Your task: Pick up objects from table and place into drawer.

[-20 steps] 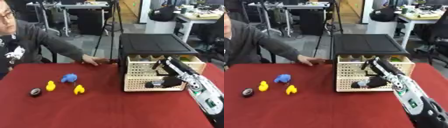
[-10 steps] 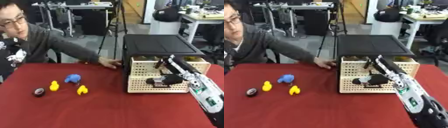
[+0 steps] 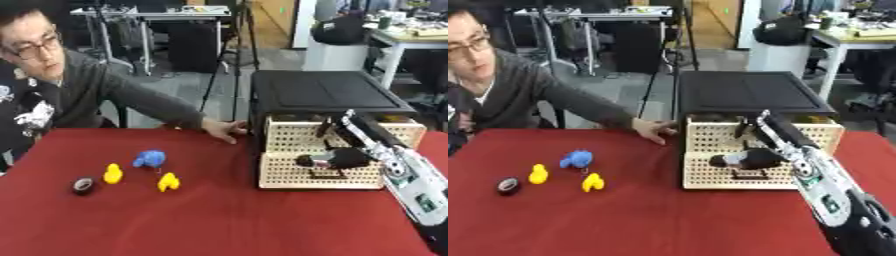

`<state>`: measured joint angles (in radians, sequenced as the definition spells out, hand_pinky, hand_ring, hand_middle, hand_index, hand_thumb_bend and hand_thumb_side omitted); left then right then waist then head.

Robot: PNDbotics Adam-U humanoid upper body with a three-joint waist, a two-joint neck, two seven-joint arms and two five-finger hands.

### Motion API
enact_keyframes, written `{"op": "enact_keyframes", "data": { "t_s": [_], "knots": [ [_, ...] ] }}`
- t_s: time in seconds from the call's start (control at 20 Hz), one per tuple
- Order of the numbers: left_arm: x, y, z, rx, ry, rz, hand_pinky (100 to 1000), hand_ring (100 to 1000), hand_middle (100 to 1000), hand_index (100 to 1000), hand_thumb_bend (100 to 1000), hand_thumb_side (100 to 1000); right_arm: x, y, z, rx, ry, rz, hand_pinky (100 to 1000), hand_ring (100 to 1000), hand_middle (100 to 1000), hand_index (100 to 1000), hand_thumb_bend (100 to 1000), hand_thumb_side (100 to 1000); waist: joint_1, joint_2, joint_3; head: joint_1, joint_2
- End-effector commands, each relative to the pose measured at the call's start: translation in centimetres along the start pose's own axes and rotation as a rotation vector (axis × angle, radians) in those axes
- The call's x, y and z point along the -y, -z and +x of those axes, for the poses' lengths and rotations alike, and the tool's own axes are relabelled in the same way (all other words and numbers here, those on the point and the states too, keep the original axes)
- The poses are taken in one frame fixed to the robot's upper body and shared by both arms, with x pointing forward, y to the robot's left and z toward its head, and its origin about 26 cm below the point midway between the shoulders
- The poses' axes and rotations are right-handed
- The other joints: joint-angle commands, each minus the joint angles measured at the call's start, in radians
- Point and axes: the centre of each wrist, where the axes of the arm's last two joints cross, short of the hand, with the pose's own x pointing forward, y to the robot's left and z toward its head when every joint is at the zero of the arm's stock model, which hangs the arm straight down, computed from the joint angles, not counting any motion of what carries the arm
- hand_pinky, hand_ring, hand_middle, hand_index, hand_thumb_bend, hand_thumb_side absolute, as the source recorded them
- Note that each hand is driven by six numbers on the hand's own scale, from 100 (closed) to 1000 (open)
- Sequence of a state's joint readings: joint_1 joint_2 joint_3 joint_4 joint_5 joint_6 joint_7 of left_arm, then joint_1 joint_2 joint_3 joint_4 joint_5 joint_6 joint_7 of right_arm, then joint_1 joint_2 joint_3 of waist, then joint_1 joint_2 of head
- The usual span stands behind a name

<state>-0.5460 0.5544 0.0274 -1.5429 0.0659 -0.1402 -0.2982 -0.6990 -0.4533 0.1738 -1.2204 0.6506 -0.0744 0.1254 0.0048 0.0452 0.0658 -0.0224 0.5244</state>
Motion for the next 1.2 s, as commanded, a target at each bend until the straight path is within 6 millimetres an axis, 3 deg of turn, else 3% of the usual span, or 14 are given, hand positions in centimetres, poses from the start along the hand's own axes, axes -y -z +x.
{"op": "enact_keyframes", "data": {
  "t_s": [0.05, 0.65, 0.7, 0.75, 1.2],
  "knots": [
    [-0.9, 0.5, 1.1, 0.038, 0.022, 0.004, 100, 287, 416, 639, 100, 501, 1.8, 0.0, -1.0, -0.026, -0.045, -0.036, 100, 100, 100, 655, 963, 702, 0.005, -0.004, 0.006, 0.001, -0.014],
    [-0.7, 0.6, 1.3, 0.056, 0.002, 0.001, 100, 287, 416, 639, 100, 498, 2.6, -0.3, -2.5, -0.084, -0.079, -0.092, 100, 100, 100, 659, 956, 717, 0.014, 0.015, 0.048, 0.004, -0.038],
    [-0.6, 0.6, 1.3, 0.056, 0.001, 0.001, 100, 287, 416, 639, 100, 499, 2.7, -0.3, -2.6, -0.087, -0.081, -0.097, 100, 100, 100, 659, 923, 727, 0.014, 0.016, 0.05, 0.004, -0.04],
    [-0.6, 0.6, 1.3, 0.057, 0.0, 0.0, 100, 287, 415, 639, 100, 498, 2.8, -0.2, -2.6, -0.089, -0.083, -0.102, 100, 100, 100, 659, 954, 721, 0.015, 0.017, 0.053, 0.004, -0.042],
    [-0.6, 0.4, 1.2, 0.05, -0.007, -0.001, 100, 286, 415, 640, 100, 498, 3.7, -0.2, -2.6, -0.082, -0.09, -0.159, 100, 100, 100, 658, 940, 759, 0.01, 0.018, 0.063, 0.005, -0.05]
  ]
}}
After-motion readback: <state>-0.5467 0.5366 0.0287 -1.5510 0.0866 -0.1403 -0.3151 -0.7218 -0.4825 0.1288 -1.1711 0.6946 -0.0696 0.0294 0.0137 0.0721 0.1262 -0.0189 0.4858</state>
